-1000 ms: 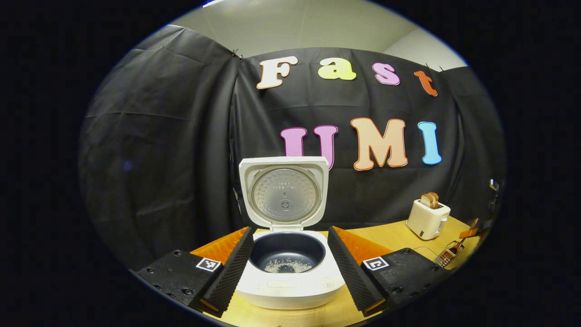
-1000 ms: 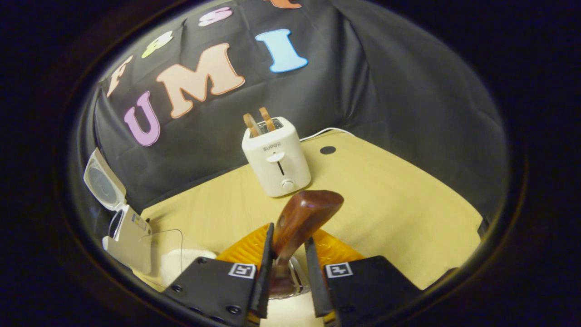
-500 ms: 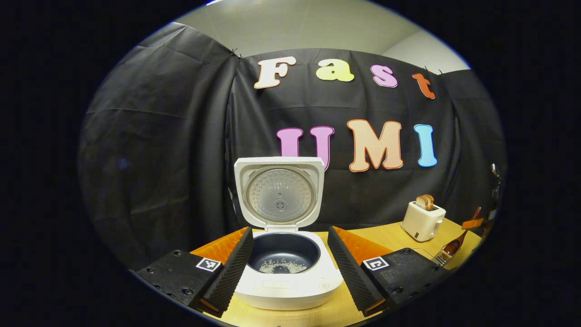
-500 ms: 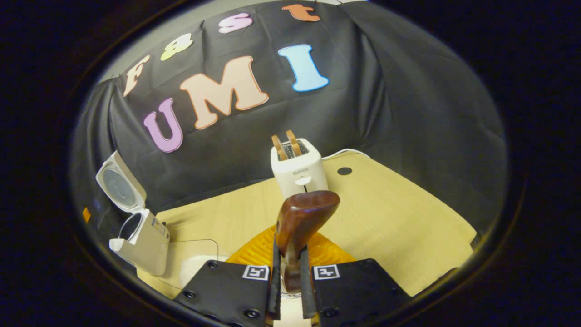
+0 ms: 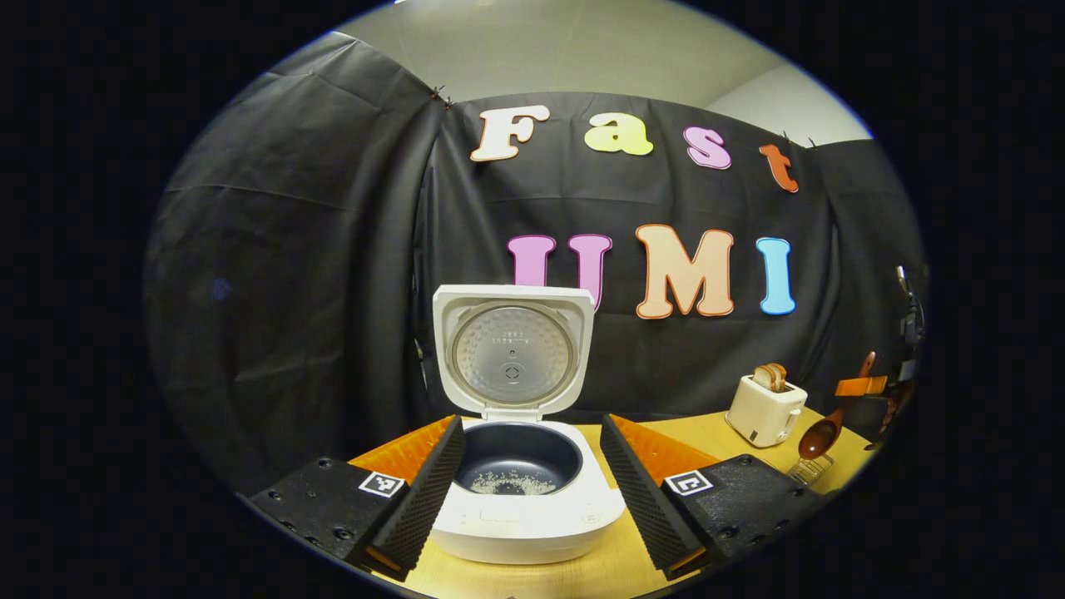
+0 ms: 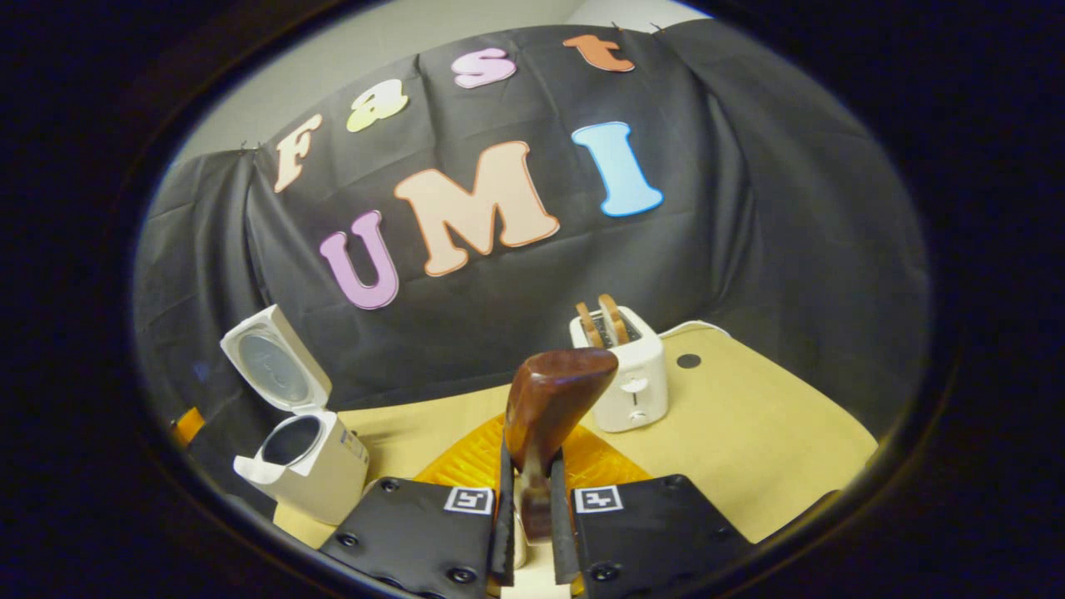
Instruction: Close the left gripper, press the button to open the rice cooker; take a wooden spoon from the chopstick holder with the right hand, scoop a spoonful of rice and pour it into the rice cooker, then put the wooden spoon back into the chopstick holder.
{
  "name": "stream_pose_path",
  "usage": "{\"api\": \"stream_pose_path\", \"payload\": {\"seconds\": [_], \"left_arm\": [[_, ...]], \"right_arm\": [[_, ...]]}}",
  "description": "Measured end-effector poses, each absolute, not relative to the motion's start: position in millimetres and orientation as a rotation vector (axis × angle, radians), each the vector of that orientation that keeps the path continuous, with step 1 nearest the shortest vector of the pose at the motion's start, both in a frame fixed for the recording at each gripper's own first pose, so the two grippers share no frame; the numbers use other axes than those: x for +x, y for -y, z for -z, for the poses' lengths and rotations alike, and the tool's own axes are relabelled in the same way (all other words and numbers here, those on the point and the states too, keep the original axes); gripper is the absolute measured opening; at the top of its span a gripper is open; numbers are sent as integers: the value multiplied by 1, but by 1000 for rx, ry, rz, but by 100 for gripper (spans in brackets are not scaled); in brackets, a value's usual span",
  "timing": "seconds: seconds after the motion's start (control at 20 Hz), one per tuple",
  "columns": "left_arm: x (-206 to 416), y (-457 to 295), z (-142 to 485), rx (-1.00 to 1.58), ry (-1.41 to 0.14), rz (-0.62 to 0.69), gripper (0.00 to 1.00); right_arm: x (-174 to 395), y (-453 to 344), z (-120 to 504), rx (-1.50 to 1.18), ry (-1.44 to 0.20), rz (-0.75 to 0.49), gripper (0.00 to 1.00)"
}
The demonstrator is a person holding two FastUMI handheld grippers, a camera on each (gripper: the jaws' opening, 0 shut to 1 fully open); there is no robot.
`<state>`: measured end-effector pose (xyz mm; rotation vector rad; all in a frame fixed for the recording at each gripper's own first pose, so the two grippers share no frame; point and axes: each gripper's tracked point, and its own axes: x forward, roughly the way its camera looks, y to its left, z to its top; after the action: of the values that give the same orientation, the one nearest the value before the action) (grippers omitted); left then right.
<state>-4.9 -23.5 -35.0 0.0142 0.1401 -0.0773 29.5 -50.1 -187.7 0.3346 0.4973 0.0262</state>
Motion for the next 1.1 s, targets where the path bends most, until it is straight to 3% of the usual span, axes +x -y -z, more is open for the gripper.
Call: {"api": "stream_pose_path", "payload": {"seconds": [0.35,1.1], "left_arm": [[-22,12,35,23,-147,76,97],[-32,-29,32,28,-146,25,97]], "right_arm": [[33,-28,219,291,-543,-137,22],[48,-111,288,81,-574,-162,22]]}}
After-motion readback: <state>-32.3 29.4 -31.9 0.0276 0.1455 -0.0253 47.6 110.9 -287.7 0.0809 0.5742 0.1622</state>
